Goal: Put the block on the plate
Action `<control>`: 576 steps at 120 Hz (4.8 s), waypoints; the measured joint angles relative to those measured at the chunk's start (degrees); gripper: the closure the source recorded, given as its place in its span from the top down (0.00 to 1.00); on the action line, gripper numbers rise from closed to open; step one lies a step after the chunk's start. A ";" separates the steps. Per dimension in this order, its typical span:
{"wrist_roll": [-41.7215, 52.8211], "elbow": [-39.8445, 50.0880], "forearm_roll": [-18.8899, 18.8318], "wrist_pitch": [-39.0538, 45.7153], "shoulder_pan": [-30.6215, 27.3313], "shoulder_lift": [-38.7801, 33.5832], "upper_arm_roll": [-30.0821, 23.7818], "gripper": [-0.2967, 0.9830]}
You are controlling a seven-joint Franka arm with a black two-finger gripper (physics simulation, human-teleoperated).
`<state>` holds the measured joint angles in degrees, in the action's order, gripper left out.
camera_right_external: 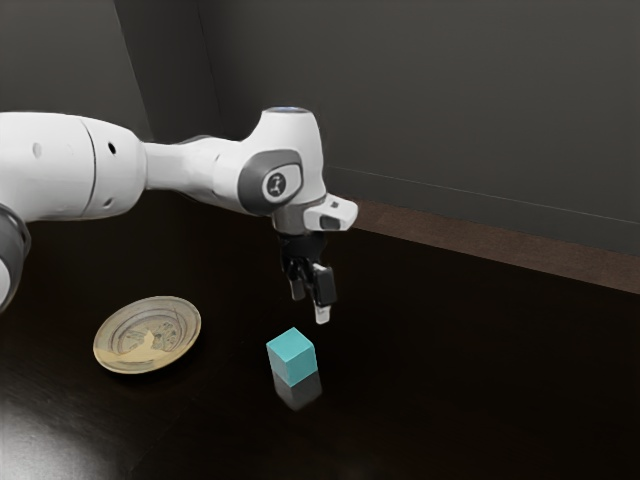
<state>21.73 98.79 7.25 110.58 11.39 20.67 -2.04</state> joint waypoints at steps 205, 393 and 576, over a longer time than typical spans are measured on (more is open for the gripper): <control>4.93 9.33 2.49 14.07 0.69 4.86 3.81 0.75; 4.96 21.71 -2.16 10.80 0.97 -14.75 25.16 0.55; 6.52 1.57 -1.96 -2.39 1.03 -10.35 29.19 0.76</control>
<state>28.26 100.36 5.29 108.20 12.42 10.31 27.15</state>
